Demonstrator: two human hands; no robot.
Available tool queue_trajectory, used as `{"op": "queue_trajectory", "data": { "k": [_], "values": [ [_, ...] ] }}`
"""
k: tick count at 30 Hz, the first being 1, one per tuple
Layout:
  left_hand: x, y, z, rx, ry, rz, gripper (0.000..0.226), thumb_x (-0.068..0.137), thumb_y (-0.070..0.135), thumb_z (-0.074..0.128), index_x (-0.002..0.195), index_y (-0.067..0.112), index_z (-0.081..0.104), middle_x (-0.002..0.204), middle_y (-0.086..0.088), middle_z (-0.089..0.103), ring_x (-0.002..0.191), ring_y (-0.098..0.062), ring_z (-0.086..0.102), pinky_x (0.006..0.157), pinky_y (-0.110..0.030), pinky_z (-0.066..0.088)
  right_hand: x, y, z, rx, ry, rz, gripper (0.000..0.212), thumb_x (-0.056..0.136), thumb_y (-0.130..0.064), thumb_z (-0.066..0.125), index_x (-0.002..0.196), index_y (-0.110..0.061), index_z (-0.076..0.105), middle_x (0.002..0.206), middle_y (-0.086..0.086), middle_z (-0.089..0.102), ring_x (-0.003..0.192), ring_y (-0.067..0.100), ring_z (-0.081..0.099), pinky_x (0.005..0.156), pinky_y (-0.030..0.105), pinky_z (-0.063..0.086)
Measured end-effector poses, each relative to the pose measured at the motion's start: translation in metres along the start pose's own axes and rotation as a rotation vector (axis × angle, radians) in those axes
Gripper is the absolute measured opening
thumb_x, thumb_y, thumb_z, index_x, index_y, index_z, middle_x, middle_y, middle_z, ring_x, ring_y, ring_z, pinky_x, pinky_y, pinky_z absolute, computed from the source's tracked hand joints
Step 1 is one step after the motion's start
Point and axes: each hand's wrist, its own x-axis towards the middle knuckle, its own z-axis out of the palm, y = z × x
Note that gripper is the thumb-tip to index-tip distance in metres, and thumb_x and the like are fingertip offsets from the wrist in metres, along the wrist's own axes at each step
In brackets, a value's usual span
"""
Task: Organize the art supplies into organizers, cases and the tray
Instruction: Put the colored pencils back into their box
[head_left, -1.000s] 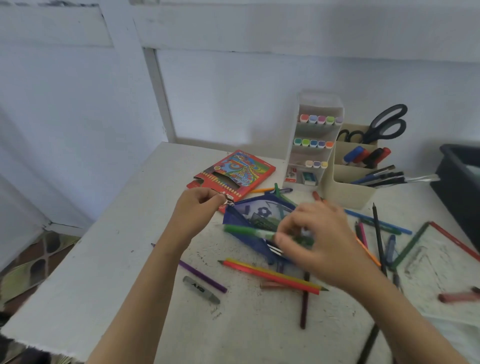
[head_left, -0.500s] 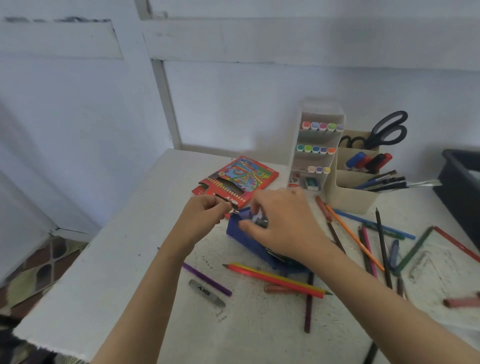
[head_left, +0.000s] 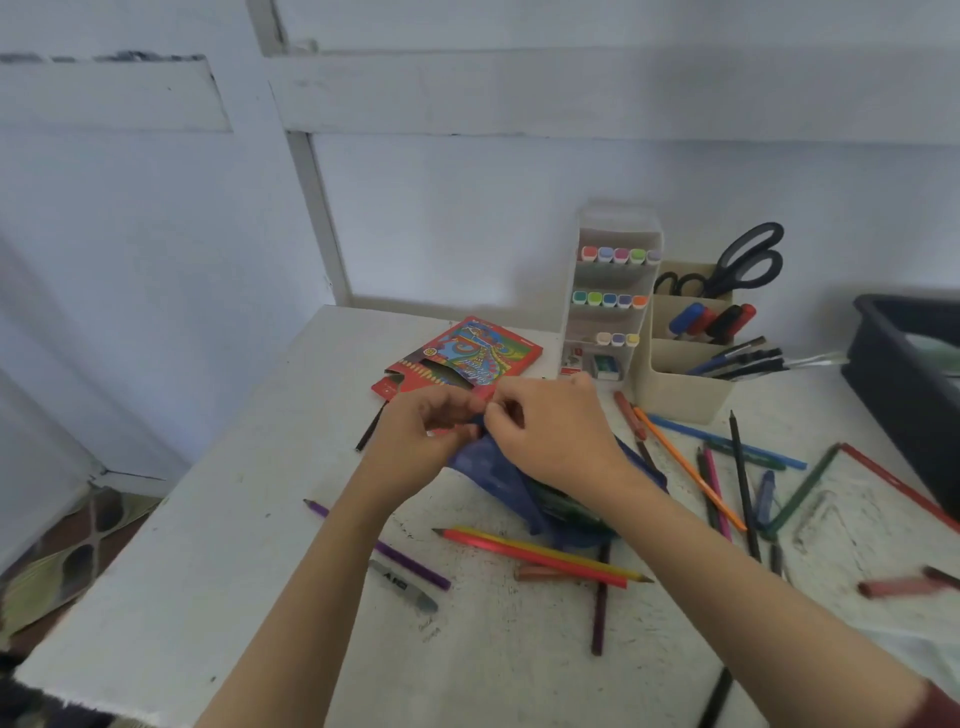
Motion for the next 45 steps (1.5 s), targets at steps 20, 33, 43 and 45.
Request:
{"op": "queue_trajectory", "data": {
  "k": [20,33,43,45],
  "values": [
    [0.028,0.126,0.067,0.005,0.295,0.229,0.028,0.088,0.004,0.058,0.091,0.031,0.059,0.083,0.023,0.062,0.075,0.010,0.058,0.068,-0.003,0.043,-0.096,0.147,-0.109,0.514,0.112,0.451,0.012,0.087,-0.014,0.058,0.092,-0.024,0.057,0.090,-0.003,0.059,0.083,0.013,0.056,0.067,0.025,0.045],
    [0.045,0.212,0.186,-0.299,0.206,0.342,0.031,0.090,-0.002,0.055,0.091,0.028,0.060,0.084,0.013,0.064,0.077,-0.004,0.063,0.073,-0.023,0.055,-0.143,0.236,-0.214,0.476,0.162,0.396,0.036,0.089,-0.025,0.060,0.122,-0.035,0.050,0.123,-0.010,0.057,0.112,0.009,0.054,0.098,0.033,0.043],
    [0.059,0.252,0.293,-0.278,0.089,0.381,0.026,0.087,-0.004,0.059,0.099,0.019,0.061,0.090,0.012,0.062,0.080,0.003,0.059,0.073,-0.010,0.050,-0.199,0.321,-0.299,0.311,0.299,0.427,0.016,0.091,-0.014,0.056,0.090,-0.029,0.063,0.086,-0.009,0.066,0.080,0.007,0.061,0.071,0.022,0.046],
    [0.062,0.246,0.313,-0.141,0.000,0.350,0.027,0.087,-0.004,0.058,0.104,0.016,0.063,0.089,0.017,0.060,0.078,0.013,0.055,0.072,-0.004,0.045,-0.206,0.341,-0.307,0.193,0.328,0.443,0.019,0.092,-0.011,0.055,0.088,-0.029,0.062,0.088,-0.011,0.062,0.083,0.002,0.055,0.069,0.016,0.039]
  ]
}}
